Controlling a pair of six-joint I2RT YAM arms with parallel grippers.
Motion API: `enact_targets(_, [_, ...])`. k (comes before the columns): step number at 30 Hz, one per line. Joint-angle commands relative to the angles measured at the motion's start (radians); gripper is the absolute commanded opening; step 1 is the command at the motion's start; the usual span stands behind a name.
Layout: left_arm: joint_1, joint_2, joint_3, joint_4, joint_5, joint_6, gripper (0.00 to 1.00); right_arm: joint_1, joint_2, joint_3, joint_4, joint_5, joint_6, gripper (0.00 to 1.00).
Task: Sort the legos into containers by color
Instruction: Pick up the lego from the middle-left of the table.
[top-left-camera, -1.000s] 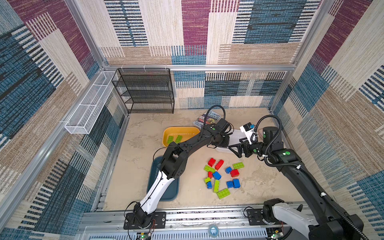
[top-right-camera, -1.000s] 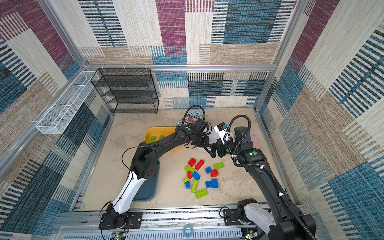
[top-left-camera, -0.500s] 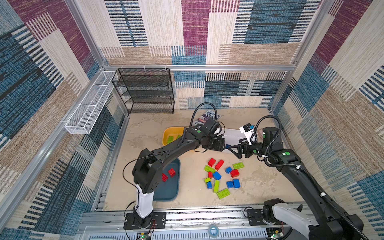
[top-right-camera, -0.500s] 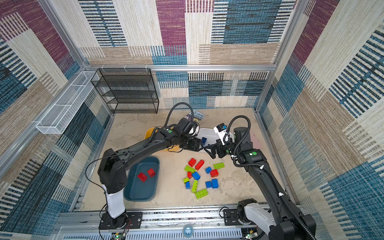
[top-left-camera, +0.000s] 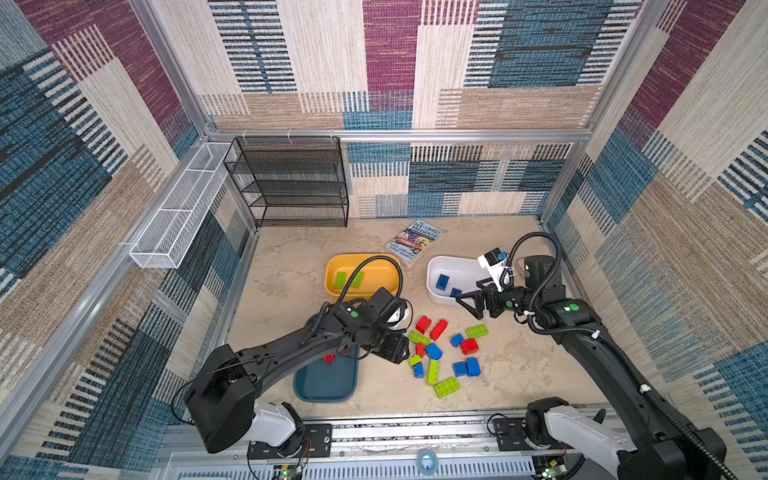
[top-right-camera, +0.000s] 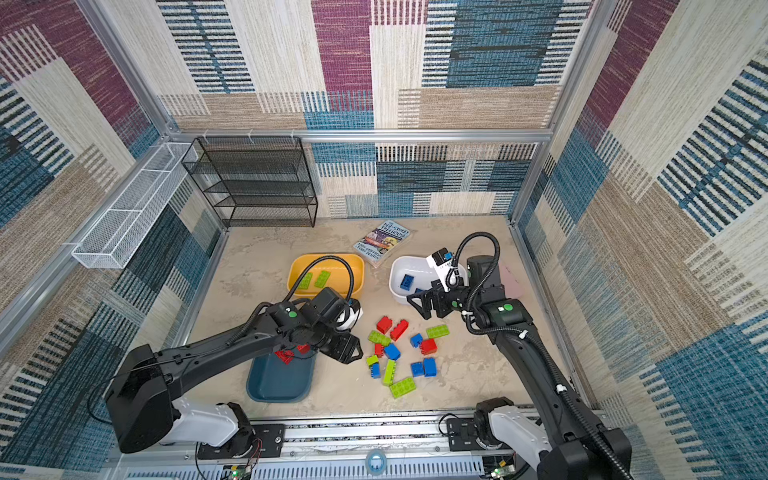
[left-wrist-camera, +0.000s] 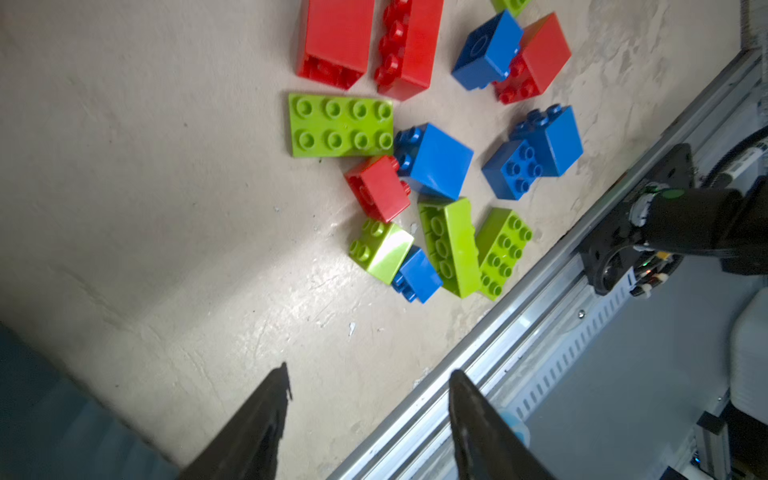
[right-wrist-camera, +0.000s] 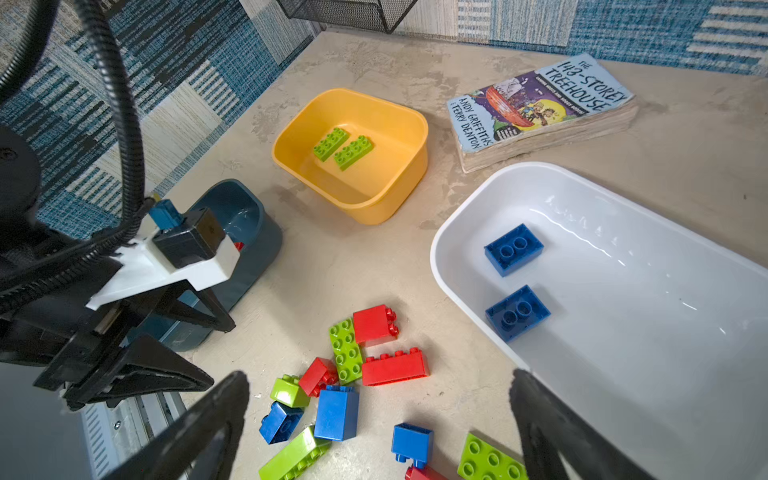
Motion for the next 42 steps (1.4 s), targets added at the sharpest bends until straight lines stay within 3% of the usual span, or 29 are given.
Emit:
enact_targets(1, [-0.002, -0.008, -0.056, 0.083, 0.008, 0.042, 0.61, 0.000, -0.005, -0.009, 0.011, -0.017, 0.003, 0.99])
enact_targets(12, [-0.025, 0.140, -0.069, 0.241, 0.044, 0.120, 0.57, 0.000, -0.002, -0.017, 0.014, -0.012, 0.008, 0.99])
enact_targets(28, [-0.071, 0.278, 0.024, 0.269, 0.032, 0.168, 0.57, 0.000, 0.014, -0.005, 0.019, -0.019, 0.011, 0.99])
enact_targets(42, [-0.074, 0.311, 0.058, 0.186, -0.015, 0.188, 0.33, 0.000, 0.019, 0.001, 0.015, -0.021, 0.005, 0.99])
